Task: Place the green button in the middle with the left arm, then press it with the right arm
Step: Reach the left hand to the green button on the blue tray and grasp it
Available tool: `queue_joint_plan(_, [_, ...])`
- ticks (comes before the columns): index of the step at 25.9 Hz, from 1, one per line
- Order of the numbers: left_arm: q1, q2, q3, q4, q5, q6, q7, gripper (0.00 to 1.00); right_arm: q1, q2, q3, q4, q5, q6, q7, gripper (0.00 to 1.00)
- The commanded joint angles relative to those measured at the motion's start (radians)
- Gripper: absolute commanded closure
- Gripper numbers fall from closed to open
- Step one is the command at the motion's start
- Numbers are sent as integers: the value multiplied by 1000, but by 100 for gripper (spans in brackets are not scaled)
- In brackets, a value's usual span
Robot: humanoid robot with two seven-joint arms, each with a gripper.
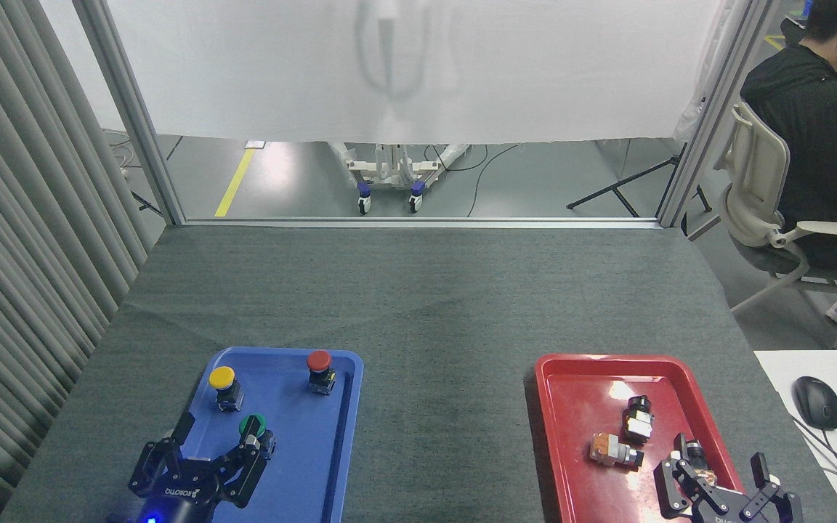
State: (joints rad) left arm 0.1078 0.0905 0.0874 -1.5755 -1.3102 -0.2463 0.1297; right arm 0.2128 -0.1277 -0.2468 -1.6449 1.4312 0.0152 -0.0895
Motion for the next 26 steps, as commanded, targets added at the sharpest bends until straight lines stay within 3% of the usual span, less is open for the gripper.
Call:
queue_joint_plan(1, [0, 0, 0, 2, 0, 1, 1, 1, 0, 0, 1, 1, 0, -1, 2, 0])
queue_joint_plan(26, [3, -2, 0, 0, 0, 2, 2, 1, -3, -12, 46, 1, 0, -14, 4, 0])
